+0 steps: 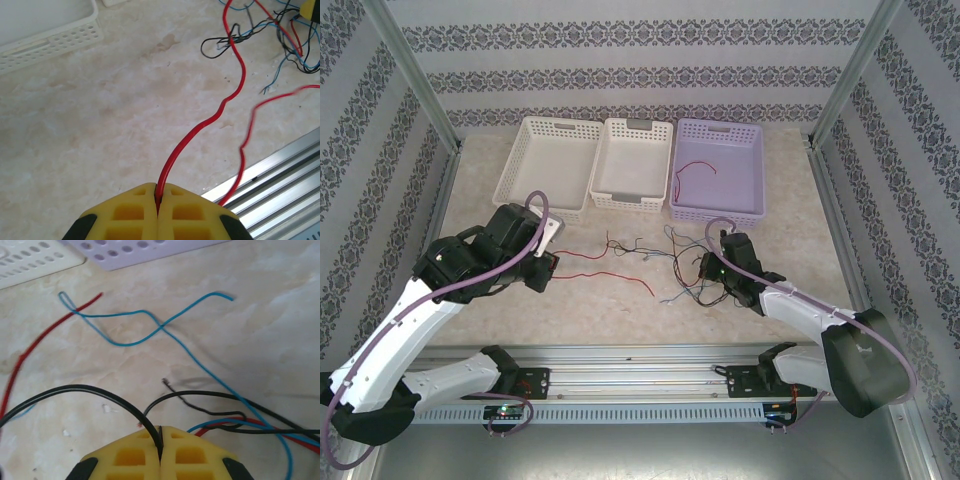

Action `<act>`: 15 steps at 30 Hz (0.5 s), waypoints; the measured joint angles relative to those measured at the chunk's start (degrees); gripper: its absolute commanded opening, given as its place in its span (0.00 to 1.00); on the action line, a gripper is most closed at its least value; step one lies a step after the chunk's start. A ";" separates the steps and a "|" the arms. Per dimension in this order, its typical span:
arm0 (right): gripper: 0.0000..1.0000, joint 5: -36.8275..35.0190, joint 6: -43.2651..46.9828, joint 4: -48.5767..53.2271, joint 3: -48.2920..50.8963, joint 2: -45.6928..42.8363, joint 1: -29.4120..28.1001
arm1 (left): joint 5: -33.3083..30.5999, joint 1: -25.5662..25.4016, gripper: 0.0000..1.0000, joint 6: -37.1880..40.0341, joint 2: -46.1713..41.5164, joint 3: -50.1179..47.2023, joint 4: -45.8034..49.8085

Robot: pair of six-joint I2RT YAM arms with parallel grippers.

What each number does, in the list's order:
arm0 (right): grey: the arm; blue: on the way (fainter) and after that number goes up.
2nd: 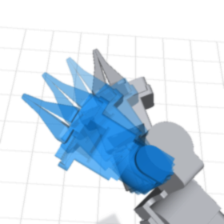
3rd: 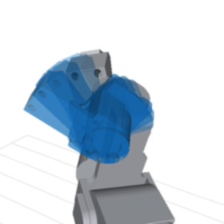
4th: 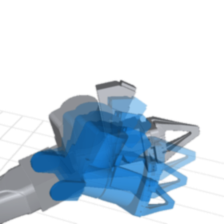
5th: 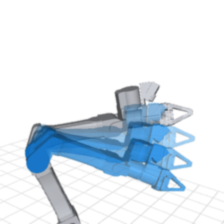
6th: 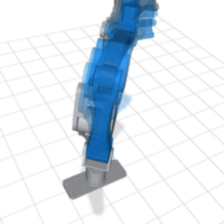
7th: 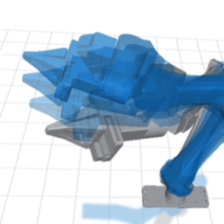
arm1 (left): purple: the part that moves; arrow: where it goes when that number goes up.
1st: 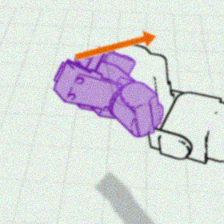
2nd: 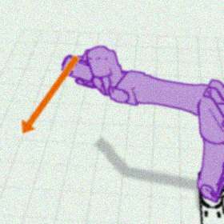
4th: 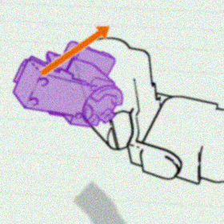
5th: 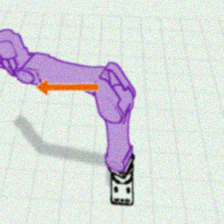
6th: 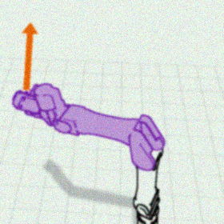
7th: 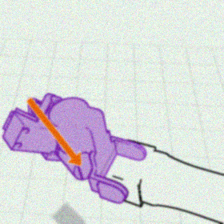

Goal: Untangle the cables

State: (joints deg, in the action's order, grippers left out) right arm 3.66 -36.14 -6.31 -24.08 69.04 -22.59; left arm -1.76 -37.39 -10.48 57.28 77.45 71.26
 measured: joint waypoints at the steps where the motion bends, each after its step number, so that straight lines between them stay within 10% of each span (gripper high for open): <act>1: 0.03 1.84 0.09 -0.61 -0.02 0.02 -0.02 | 0.28 0.00 0.00 0.00 0.00 -0.13 -0.13; 6: 0.52 8.59 2.58 -3.41 -0.79 -0.39 -3.17 | 3.54 0.00 0.00 -0.55 0.98 -1.95 -1.88; 15: 0.64 10.73 12.52 -8.81 -5.01 -3.87 -14.23 | 10.08 0.00 0.00 -1.75 3.76 -2.89 -6.56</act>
State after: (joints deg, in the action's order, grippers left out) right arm 14.39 -23.62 -15.11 -29.08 65.17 -36.82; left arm 8.32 -37.39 -12.23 61.04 74.56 64.71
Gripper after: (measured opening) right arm 0.634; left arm 0.045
